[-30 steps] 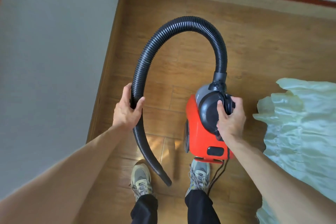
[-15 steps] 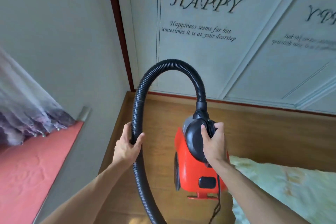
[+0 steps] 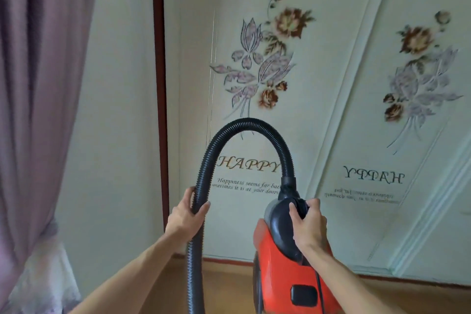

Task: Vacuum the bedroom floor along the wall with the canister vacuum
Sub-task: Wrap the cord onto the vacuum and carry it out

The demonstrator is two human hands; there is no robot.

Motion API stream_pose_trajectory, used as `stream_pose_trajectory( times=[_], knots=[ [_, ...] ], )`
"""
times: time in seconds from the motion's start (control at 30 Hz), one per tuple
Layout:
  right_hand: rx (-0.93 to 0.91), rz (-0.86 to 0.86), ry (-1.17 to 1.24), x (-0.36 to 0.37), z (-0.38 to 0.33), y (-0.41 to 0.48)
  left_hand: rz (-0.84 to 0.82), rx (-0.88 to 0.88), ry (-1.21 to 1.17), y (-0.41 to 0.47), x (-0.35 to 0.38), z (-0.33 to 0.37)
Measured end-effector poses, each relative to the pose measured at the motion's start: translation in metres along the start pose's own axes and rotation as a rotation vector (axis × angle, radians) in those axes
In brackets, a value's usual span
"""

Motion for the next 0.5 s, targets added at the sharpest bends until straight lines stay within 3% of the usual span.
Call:
stream_pose_trajectory(
  times=[0.3, 0.5],
  knots=[
    [-0.021, 0.089, 0.054, -0.108, -0.069, 0.063, 0.031, 0.171, 0.084, 0.023, -0.016, 0.146],
    [0.02, 0.144, 0.128, -0.159, -0.095, 0.089, 0.033, 0.211, 0.114, 0.026, -0.002, 0.207]
  ],
)
Point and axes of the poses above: each hand's wrist, its own y-axis towards the middle knuckle, its own x-axis out of the palm, z = x × y, the point moved 2 cm from there along y, towards the middle knuckle, and after that the axes turned 9 degrees about -y, right-handed, at the moved point
